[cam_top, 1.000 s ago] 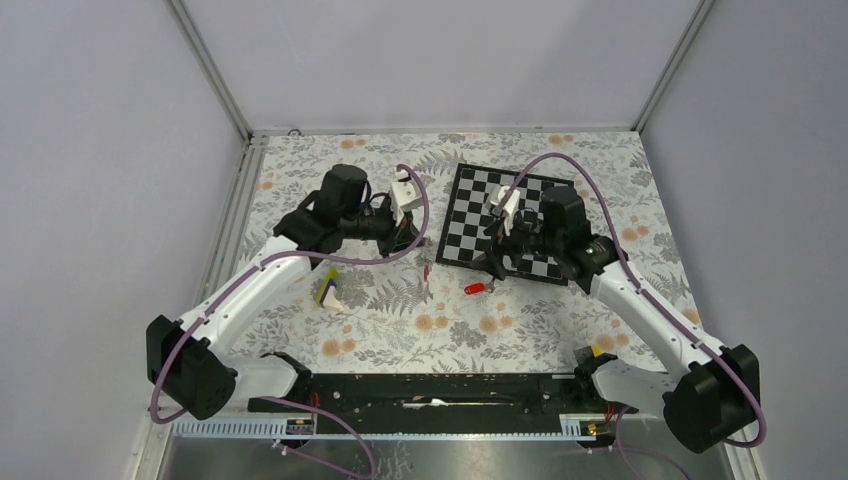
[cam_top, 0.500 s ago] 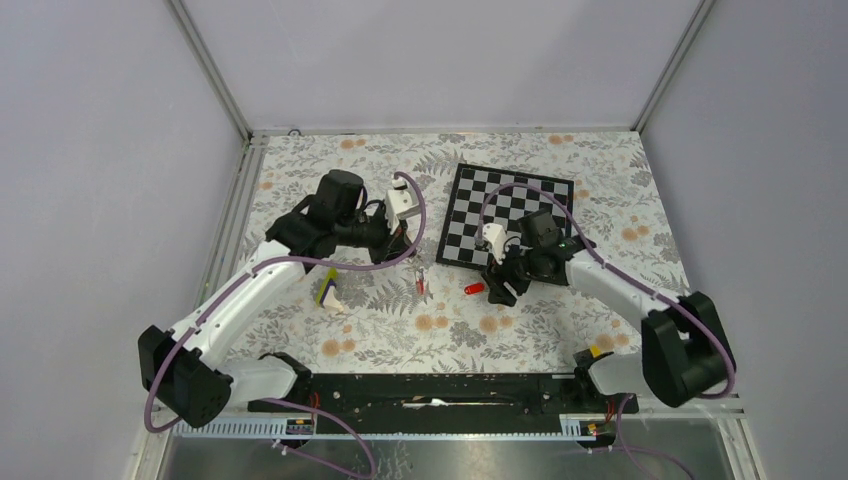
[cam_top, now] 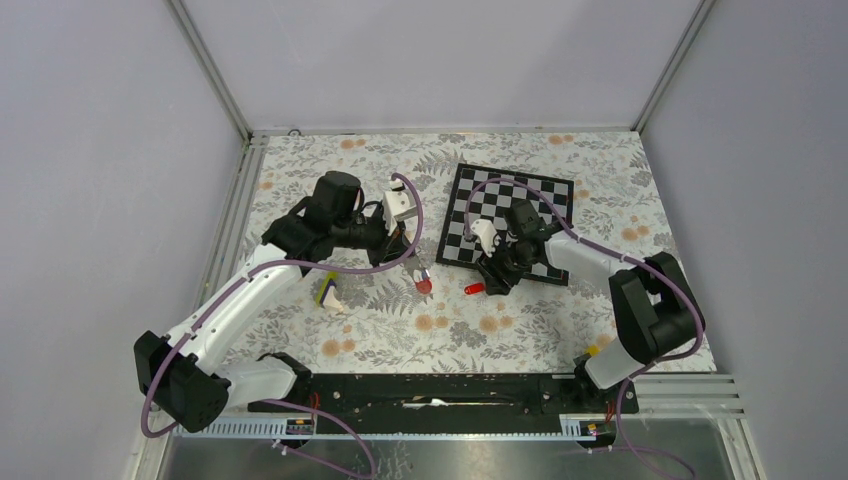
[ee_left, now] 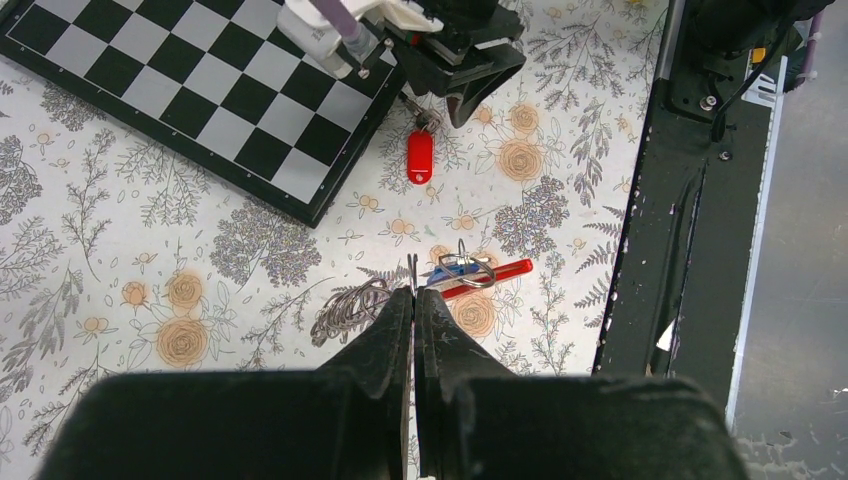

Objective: Put the keys on the keyring

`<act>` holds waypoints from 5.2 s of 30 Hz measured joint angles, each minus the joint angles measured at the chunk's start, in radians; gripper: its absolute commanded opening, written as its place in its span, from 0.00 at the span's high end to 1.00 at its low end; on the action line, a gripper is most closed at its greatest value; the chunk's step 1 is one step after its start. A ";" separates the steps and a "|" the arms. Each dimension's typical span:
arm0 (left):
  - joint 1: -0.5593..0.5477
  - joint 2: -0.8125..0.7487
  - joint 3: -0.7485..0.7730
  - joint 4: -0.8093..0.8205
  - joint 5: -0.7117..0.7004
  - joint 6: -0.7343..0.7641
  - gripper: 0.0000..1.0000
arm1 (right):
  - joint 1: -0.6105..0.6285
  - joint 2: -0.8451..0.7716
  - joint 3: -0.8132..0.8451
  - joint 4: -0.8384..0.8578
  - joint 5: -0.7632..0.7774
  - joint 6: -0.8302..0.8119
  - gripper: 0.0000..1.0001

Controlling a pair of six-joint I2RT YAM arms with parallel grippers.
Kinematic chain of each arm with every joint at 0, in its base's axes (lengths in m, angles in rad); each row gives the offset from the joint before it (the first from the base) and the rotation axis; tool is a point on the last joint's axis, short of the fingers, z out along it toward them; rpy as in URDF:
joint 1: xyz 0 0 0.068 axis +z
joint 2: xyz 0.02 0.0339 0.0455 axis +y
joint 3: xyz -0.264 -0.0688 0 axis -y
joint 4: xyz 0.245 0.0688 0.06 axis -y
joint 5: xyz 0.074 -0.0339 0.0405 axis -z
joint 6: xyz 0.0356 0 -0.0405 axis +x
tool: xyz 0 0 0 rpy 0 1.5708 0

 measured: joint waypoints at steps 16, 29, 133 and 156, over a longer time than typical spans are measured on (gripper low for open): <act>0.000 0.002 0.000 0.000 0.008 0.001 1.00 | 0.058 0.049 0.008 0.037 0.060 -0.001 0.57; 0.000 0.002 -0.002 0.000 0.014 0.002 1.00 | 0.080 0.071 0.013 0.056 0.082 -0.003 0.71; -0.227 0.078 -0.021 0.147 -0.229 0.117 1.00 | 0.065 -0.244 0.068 0.351 -0.504 0.297 1.00; -0.233 0.078 -0.037 0.148 -0.232 0.138 1.00 | 0.064 -0.224 0.067 0.351 -0.500 0.318 1.00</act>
